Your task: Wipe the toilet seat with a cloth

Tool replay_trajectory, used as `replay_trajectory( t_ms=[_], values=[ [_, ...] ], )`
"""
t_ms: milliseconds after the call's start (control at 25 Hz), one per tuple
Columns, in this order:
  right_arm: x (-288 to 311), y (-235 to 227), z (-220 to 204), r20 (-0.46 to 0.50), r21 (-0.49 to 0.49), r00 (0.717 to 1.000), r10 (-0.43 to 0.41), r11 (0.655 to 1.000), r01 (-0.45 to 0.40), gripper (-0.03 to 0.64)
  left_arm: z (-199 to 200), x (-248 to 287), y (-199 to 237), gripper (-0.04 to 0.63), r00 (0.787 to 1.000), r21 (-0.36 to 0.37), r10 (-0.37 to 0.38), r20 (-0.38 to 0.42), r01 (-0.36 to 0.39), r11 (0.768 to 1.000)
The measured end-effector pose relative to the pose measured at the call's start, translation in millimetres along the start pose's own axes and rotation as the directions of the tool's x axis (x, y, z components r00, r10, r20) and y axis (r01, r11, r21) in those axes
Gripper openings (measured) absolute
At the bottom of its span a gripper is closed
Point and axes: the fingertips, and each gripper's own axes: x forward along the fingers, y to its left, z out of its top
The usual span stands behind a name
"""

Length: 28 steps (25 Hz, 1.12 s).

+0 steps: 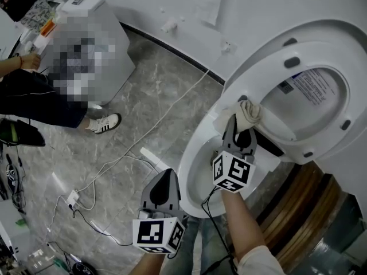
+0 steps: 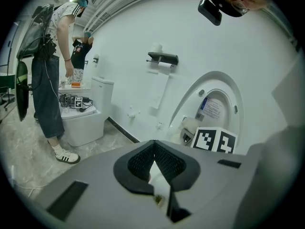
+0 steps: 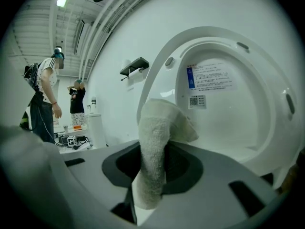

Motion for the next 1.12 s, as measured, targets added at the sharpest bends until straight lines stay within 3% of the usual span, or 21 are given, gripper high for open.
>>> replay_trajectory(
  t_ms=[240,600,840,1120],
  values=[
    [6.4,8.3,15.7,0.01,0.048,1.0,0.011,0.999,-0.011,0.1,10.0,2.5,-4.1,0.009,1.0,0.004,-0.003,0.015,0.003,1.0],
    [8.9,11.5,37.3,0.017,0.203,1.0,0.004,0.979,-0.007,0.1,26.4,2.2,-12.7,0.01,0.999,0.001,-0.005,0.033,0.005,1.0],
    [15.3,8.3,68.9,0.058,0.225,0.998,-0.003,0.974,-0.01,0.1,35.2,2.0,-20.6,0.009,0.998,0.003,-0.019,0.053,0.019,1.0],
    [20.2,-0.9,88.3,0.039,0.285,0.999,-0.029,0.958,0.017,0.1,60.3,2.9,-34.2,0.01,0.996,0.008,-0.035,0.076,0.034,0.999]
  ],
)
